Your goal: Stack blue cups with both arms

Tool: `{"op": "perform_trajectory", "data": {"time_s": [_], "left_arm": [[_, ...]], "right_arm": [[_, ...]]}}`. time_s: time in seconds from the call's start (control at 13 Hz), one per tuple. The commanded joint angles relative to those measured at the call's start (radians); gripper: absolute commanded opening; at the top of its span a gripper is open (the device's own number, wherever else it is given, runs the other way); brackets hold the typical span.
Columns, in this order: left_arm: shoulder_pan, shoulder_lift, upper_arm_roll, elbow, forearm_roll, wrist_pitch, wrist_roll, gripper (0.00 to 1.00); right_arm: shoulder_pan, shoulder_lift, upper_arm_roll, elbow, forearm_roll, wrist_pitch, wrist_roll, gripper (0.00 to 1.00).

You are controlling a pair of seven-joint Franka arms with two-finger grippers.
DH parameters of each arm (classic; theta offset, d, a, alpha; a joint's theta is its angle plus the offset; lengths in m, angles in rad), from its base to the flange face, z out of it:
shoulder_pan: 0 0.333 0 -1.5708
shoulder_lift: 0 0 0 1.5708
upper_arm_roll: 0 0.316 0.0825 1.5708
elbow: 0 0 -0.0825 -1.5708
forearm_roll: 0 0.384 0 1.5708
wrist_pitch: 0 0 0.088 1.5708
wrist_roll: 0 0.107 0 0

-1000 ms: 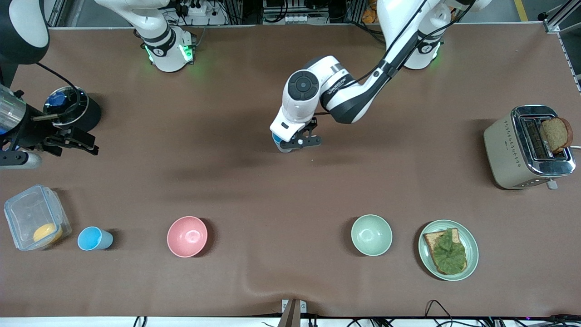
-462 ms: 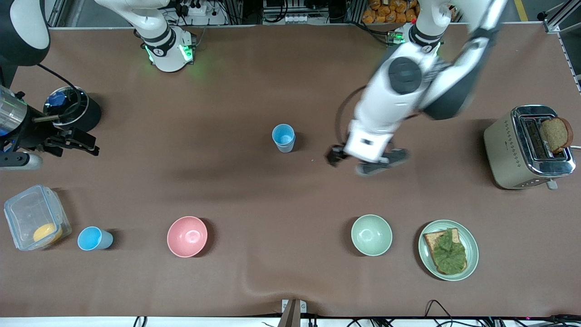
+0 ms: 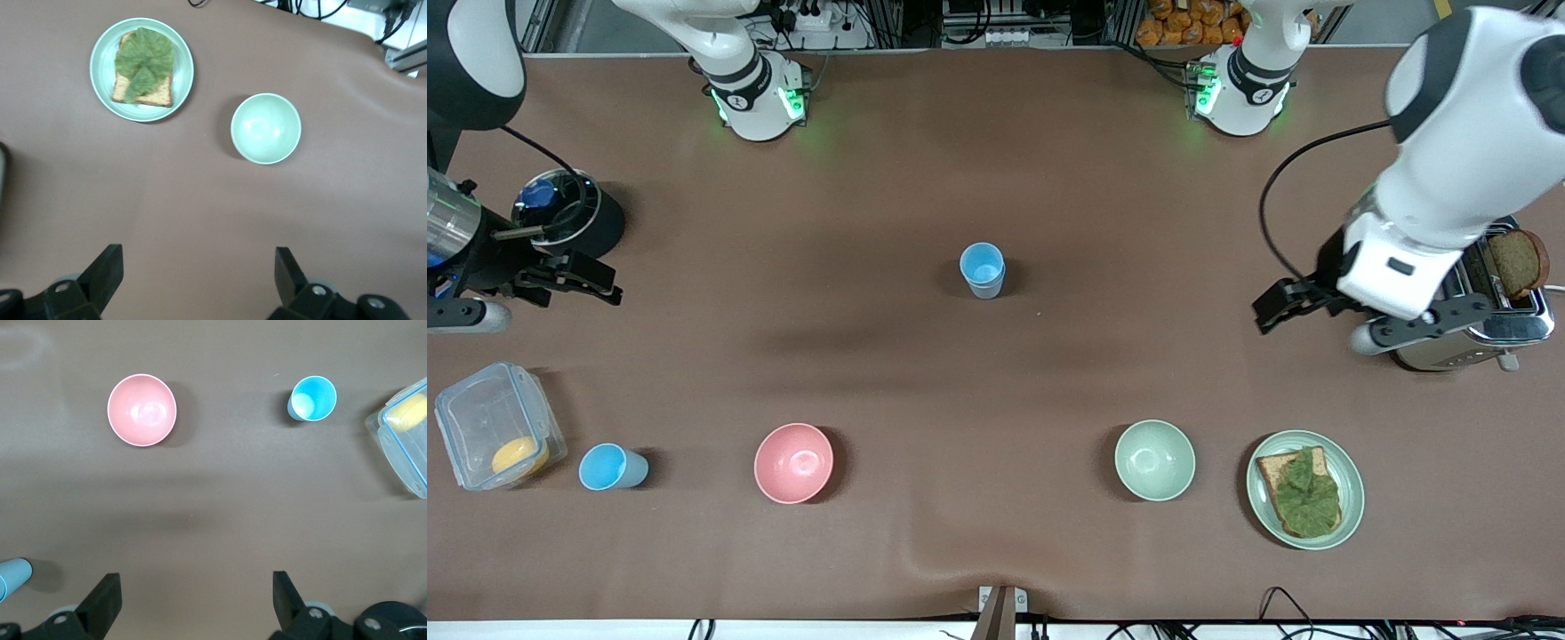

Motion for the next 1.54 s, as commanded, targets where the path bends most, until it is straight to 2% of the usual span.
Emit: {"op": "perform_trajectory", "data": {"time_s": [0.0,0.23,0.62,0.77,0.85,0.92,1.46], "left_arm": [[0.051,-0.032,-0.008,0.043,-0.019,-0.115,0.191,1.00],[0.053,-0.085,0.062,0.061,-0.029,-0.215,0.289,1.00],[0.071,-0.139,0.086,0.043,-0.034,-0.258,0.344,1.00],[0.059,-0.162,0.150,0.025,-0.084,-0.261,0.411,1.00],[0.018,-0.167,0.212,0.026,-0.088,-0.267,0.416,1.00],[-0.006,-0.170,0.237,0.026,-0.089,-0.293,0.418,1.00],[-0.007,-0.179,0.241,0.035,-0.071,-0.335,0.410,1.00]], "right_arm": [[-0.010,-0.005,0.007,-0.008,0.002,0.008,-0.011,1.00],[-0.010,-0.005,0.007,-0.008,0.002,0.008,-0.011,1.00],[-0.010,-0.005,0.007,-0.008,0.002,0.008,-0.011,1.00],[-0.011,-0.005,0.007,-0.008,0.002,0.008,-0.011,1.00],[-0.011,-0.005,0.007,-0.008,0.002,0.008,-0.011,1.00],[-0.011,-0.005,0.007,-0.008,0.002,0.008,-0.011,1.00],[-0.011,-0.005,0.007,-0.010,0.002,0.008,-0.011,1.00]]}}
